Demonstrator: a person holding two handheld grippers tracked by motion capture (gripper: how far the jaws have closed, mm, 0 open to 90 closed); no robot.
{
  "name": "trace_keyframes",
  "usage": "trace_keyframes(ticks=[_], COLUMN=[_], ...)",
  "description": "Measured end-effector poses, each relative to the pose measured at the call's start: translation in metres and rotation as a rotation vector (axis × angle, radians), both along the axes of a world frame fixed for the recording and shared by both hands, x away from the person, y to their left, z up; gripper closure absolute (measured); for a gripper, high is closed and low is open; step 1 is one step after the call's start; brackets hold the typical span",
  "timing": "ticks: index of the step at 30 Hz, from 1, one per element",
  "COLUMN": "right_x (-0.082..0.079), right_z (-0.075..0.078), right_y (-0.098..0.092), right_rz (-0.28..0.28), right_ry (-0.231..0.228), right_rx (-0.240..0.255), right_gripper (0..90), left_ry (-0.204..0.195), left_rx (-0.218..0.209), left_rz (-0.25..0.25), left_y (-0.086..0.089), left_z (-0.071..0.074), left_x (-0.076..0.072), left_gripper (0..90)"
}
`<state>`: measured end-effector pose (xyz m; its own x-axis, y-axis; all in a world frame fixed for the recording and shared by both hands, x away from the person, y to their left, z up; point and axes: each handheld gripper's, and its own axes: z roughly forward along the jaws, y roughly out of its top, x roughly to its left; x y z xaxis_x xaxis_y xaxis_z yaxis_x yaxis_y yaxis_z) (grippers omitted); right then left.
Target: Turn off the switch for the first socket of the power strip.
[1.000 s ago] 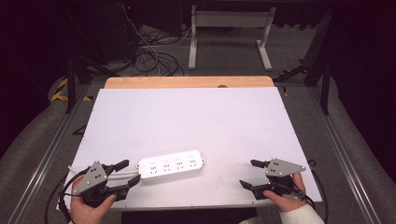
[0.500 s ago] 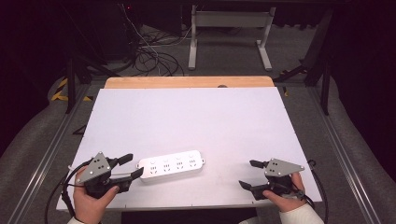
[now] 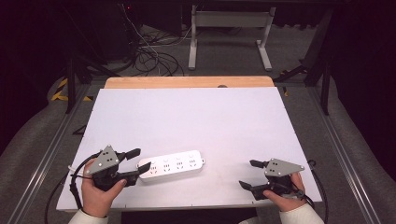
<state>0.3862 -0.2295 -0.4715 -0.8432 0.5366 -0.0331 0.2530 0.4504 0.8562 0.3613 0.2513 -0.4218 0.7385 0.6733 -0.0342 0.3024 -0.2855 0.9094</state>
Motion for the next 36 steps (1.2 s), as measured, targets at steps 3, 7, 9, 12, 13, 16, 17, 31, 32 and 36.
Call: trace_keyframes(ticks=[3, 7, 9, 12, 13, 16, 17, 31, 32, 36], right_x=[0.000, 0.000, 0.000, 0.000, 0.000, 0.000, 0.000, 0.000, 0.000, 0.000], right_z=[0.000, 0.000, 0.000, 0.000, 0.000, 0.000, 0.000, 0.000, 0.000, 0.000], right_y=[0.000, 0.000, 0.000, 0.000, 0.000, 0.000, 0.000, 0.000, 0.000, 0.000], right_rz=[0.001, 0.003, 0.008, 0.007, 0.007, 0.008, 0.008, 0.014, 0.014, 0.016], right_ry=[0.001, 0.001, 0.000, -0.002, -0.003, -0.003, -0.002, -0.001, 0.000, -0.001], right_rx=[0.000, 0.000, -0.005, -0.005, -0.004, -0.003, -0.003, 0.006, 0.007, 0.007], right_gripper=[18.1, 17.7, 16.5, 16.4, 16.4, 16.3, 16.1, 15.9, 15.9, 15.8], left_ry=[0.003, 0.009, 0.005, 0.006, 0.006, 0.010, 0.018, 0.054, 0.052, 0.076], left_rx=[0.001, -0.001, 0.004, 0.010, 0.010, 0.019, 0.015, 0.077, 0.084, 0.100], left_rz=[-0.008, -0.024, -0.030, -0.039, -0.039, -0.048, -0.048, -0.069, -0.071, -0.087], left_y=[-0.002, -0.007, -0.010, -0.015, -0.015, -0.019, -0.019, -0.022, -0.023, -0.025], left_z=[0.001, 0.003, 0.004, 0.005, 0.005, 0.005, 0.005, 0.012, 0.013, 0.015], left_x=[0.003, 0.007, 0.009, 0.011, 0.011, 0.014, 0.014, 0.018, 0.019, 0.021], left_gripper=[39.0, 39.4, 39.5, 39.8, 39.8, 40.2, 40.4, 62.6, 65.3, 74.9])
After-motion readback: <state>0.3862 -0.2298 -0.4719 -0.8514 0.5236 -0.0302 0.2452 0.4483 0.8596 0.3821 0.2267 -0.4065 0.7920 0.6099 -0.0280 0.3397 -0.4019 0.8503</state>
